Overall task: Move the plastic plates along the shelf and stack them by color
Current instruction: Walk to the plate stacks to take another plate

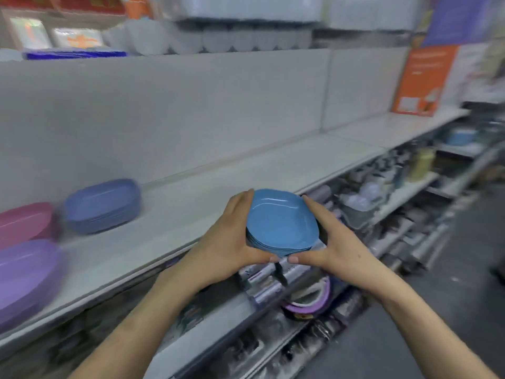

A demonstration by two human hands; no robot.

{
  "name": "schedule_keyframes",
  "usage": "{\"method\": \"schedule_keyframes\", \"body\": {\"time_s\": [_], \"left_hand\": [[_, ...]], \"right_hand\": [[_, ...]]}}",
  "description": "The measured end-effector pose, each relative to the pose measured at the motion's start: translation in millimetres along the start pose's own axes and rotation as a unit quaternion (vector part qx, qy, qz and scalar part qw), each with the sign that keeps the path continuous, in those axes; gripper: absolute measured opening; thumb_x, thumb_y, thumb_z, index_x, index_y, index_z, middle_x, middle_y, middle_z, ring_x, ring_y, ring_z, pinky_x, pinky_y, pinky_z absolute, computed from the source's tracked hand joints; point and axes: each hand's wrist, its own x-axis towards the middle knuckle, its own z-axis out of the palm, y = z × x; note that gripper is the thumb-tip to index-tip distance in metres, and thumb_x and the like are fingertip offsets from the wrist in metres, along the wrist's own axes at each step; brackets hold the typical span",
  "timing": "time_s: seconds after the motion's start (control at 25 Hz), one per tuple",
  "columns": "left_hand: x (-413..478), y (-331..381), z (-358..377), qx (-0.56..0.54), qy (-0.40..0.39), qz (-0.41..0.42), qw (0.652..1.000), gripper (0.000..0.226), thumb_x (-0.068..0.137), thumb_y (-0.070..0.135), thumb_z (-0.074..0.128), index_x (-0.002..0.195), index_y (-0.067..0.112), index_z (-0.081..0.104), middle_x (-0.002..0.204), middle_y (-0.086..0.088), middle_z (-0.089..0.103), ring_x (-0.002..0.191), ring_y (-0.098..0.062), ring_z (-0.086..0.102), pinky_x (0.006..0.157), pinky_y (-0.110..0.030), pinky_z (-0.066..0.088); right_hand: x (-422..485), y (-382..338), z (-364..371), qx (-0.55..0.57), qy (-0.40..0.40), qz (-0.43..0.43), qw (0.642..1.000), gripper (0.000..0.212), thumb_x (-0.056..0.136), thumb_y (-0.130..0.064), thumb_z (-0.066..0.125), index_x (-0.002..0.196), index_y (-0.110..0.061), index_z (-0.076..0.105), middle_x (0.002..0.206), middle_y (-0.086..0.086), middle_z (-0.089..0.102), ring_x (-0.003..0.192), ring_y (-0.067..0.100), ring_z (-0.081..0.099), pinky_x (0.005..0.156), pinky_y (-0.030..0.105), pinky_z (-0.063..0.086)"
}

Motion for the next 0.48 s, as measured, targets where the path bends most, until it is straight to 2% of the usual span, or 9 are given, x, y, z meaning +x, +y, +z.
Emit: {"method": "schedule_keyframes", "body": {"time_s": [0.08,0.12,0.16,0.24,0.32,0.4,0.48], "left_hand": [[15,12,21,-0.042,-0.050,0.055,0.996,0.099,0.066,0.040,0.095,0.128,0.069,0.023,0.131,0.054,0.021,0.130,0.027,0.022,0.097,0.006,0.023],[19,20,31,-0.065,-0.073,0.084,0.992,0.097,0.067,0.039,0.094,0.127,0.069,0.024,0.130,0.054,0.023,0.131,0.025,0.023,0.095,0.007,0.022],[22,29,41,-0.092,-0.099,0.114,0.984,0.096,0.067,0.038,0.094,0.129,0.068,0.027,0.133,0.050,0.027,0.134,0.020,0.025,0.097,0.005,0.023],[24,43,67,-0.140,-0.146,0.167,0.965,0.096,0.068,0.038,0.093,0.138,0.059,0.032,0.141,0.035,0.036,0.140,0.008,0.027,0.103,-0.003,0.028],[17,56,100,-0.173,-0.194,0.214,0.942,0.095,0.068,0.040,0.092,0.144,0.047,0.036,0.143,0.021,0.041,0.142,-0.003,0.032,0.107,-0.017,0.035],[-2,74,135,-0.196,-0.245,0.243,0.918,0.099,0.068,0.040,0.093,0.148,0.039,0.035,0.144,0.016,0.042,0.143,-0.008,0.032,0.111,-0.028,0.038],[-30,98,168,-0.212,-0.302,0.273,0.889,0.106,0.067,0.036,0.094,0.152,0.033,0.032,0.149,0.014,0.038,0.147,-0.009,0.026,0.116,-0.030,0.035]], "right_hand": [[-35,-4,-13,-0.023,0.069,0.041,0.996,0.106,0.069,-0.046,0.094,0.153,-0.055,0.030,0.158,-0.034,0.031,0.149,-0.007,0.026,0.122,0.036,0.030],[-53,-9,-18,-0.039,0.099,0.062,0.992,0.106,0.070,-0.045,0.094,0.153,-0.055,0.030,0.159,-0.033,0.030,0.150,-0.005,0.025,0.122,0.038,0.030],[-73,-13,-21,-0.052,0.130,0.078,0.987,0.105,0.071,-0.041,0.095,0.152,-0.056,0.030,0.158,-0.034,0.031,0.150,-0.005,0.025,0.122,0.035,0.030],[-115,-25,-19,-0.082,0.189,0.113,0.972,0.103,0.071,-0.037,0.094,0.145,-0.064,0.029,0.151,-0.044,0.030,0.147,-0.012,0.024,0.118,0.018,0.028],[-160,-35,-10,-0.113,0.241,0.155,0.951,0.100,0.068,-0.046,0.091,0.132,-0.081,0.023,0.144,-0.054,0.025,0.145,-0.018,0.018,0.111,0.003,0.023],[-209,-43,4,-0.135,0.284,0.203,0.927,0.102,0.069,-0.047,0.090,0.124,-0.089,0.016,0.141,-0.060,0.019,0.145,-0.020,0.013,0.107,-0.003,0.019],[-264,-55,22,-0.160,0.329,0.259,0.894,0.107,0.070,-0.042,0.092,0.127,-0.088,0.013,0.144,-0.059,0.014,0.147,-0.018,0.009,0.108,-0.002,0.017]]}}
